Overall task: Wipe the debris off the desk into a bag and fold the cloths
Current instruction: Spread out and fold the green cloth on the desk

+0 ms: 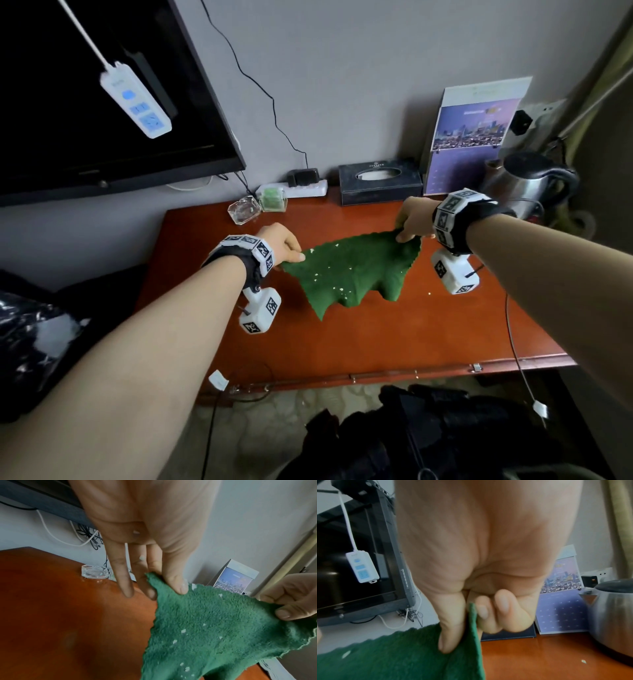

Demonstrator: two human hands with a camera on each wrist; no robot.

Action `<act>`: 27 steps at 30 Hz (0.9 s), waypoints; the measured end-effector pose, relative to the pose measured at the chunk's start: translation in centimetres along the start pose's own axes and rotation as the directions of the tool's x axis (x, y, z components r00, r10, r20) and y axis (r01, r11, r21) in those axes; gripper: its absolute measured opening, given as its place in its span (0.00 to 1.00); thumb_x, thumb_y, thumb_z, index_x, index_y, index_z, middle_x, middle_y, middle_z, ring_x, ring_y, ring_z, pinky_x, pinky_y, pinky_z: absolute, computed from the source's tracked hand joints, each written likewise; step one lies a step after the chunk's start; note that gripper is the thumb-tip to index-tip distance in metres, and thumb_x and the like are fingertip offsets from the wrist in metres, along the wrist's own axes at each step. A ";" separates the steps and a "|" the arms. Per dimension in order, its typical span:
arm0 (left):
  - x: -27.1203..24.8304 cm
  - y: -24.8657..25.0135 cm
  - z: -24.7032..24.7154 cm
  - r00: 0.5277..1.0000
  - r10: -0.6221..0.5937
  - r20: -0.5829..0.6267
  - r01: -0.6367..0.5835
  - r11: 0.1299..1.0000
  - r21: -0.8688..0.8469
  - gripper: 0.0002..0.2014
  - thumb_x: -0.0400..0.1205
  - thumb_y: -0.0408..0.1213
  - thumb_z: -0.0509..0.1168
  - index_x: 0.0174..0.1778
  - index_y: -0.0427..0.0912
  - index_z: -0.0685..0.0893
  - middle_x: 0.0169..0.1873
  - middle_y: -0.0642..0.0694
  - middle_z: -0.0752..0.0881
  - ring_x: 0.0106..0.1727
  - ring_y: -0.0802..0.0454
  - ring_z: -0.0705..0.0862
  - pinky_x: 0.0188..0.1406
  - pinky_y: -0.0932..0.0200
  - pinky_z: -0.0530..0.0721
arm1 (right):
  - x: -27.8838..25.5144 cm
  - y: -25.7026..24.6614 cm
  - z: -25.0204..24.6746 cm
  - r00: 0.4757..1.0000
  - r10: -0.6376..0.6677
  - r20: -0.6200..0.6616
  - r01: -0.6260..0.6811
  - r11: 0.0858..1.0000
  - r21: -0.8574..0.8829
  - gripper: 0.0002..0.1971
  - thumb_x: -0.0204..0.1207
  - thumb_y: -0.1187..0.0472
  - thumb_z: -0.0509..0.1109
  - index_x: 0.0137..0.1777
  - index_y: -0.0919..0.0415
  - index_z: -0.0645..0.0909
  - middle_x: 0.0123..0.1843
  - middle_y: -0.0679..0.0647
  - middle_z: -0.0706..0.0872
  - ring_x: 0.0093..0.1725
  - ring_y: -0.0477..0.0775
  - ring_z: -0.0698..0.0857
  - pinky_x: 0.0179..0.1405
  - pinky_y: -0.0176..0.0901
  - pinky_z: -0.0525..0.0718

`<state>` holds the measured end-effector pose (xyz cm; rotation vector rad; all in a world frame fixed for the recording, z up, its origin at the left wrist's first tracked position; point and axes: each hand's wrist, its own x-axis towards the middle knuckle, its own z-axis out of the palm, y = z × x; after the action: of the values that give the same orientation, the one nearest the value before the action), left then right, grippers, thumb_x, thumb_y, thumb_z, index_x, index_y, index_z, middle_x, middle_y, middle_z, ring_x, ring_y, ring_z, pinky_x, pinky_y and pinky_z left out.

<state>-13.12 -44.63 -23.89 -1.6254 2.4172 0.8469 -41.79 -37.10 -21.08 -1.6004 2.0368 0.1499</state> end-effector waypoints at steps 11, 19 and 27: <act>-0.7 -6.2 0.5 0.994 -0.002 0.105 0.008 0.998 -0.056 0.05 0.78 0.37 0.75 0.49 0.49 0.91 0.40 0.48 0.90 0.47 0.39 0.91 0.44 0.44 0.92 | 0.2 -5.1 3.1 0.995 0.058 0.085 -0.055 0.998 -0.043 0.20 0.76 0.60 0.75 0.66 0.64 0.82 0.32 0.46 0.77 0.27 0.45 0.73 0.24 0.35 0.70; 3.4 -8.2 0.4 0.996 -0.045 0.072 0.050 0.996 -0.071 0.07 0.81 0.35 0.72 0.54 0.46 0.91 0.42 0.47 0.89 0.46 0.44 0.90 0.44 0.52 0.91 | 5.4 -5.9 4.1 0.994 0.071 0.079 -0.064 0.994 -0.090 0.19 0.75 0.58 0.75 0.66 0.62 0.84 0.59 0.56 0.88 0.56 0.58 0.85 0.56 0.47 0.84; 9.3 -9.1 1.3 0.993 -0.116 -0.003 0.116 0.993 -0.020 0.02 0.79 0.38 0.75 0.46 0.47 0.91 0.28 0.57 0.83 0.42 0.52 0.87 0.43 0.64 0.80 | 13.9 -4.4 5.5 0.998 0.041 0.045 -0.040 0.999 -0.030 0.12 0.78 0.62 0.67 0.59 0.59 0.87 0.53 0.59 0.88 0.46 0.58 0.84 0.44 0.39 0.82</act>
<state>-9.31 -54.10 -32.07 -1.7575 2.2975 0.8518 -37.93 -48.17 -31.34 -1.5598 2.0422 0.2299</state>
